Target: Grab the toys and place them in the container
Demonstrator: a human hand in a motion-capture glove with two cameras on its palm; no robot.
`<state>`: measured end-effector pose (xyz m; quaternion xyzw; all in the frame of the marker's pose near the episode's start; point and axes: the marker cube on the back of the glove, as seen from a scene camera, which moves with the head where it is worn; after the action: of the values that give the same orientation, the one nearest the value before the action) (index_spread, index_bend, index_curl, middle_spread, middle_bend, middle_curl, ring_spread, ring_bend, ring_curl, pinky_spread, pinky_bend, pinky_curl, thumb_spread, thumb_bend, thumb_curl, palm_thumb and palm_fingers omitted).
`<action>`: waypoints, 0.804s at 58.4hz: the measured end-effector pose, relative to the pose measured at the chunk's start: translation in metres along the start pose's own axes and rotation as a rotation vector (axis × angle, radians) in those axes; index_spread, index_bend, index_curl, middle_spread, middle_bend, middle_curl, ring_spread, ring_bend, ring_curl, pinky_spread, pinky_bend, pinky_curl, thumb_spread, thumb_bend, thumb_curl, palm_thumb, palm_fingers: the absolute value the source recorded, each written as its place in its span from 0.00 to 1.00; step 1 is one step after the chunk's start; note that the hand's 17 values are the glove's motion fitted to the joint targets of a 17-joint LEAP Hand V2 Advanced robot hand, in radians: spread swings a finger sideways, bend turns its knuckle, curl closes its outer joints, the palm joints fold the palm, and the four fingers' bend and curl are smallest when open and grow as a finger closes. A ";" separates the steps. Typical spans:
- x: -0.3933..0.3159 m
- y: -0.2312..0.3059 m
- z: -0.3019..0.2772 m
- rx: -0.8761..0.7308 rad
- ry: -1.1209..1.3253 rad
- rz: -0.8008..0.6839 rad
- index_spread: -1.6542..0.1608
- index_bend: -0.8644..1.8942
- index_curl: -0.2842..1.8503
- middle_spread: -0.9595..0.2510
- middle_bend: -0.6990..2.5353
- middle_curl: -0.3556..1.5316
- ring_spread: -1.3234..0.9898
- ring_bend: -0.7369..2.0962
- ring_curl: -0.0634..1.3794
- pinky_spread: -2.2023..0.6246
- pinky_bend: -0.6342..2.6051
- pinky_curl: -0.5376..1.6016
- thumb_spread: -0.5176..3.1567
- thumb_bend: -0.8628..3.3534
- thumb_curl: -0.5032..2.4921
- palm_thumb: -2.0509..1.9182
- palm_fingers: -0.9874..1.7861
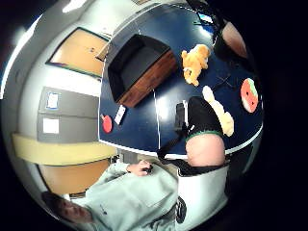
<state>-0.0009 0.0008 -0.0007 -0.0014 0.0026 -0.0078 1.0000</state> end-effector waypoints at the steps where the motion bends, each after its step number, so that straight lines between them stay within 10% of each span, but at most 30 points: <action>1: 0.000 -0.001 0.000 0.000 0.002 0.002 0.87 0.38 0.14 0.75 0.31 0.22 0.53 0.42 0.08 0.75 0.33 0.29 0.25 0.25 0.18 0.58 0.67; 19: 0.013 -0.040 0.002 0.026 0.177 0.013 0.80 0.38 0.20 0.70 0.30 0.27 0.47 0.44 0.16 0.74 0.38 0.37 0.50 0.27 0.23 0.58 0.55; 47: 0.041 -0.146 0.072 -0.255 0.190 -0.110 0.78 0.34 0.22 0.78 0.26 0.29 0.56 0.34 0.13 0.78 0.45 0.41 0.52 0.24 0.25 0.54 0.26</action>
<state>0.0385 -0.1453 0.0713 -0.1279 0.0980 -0.0623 0.9850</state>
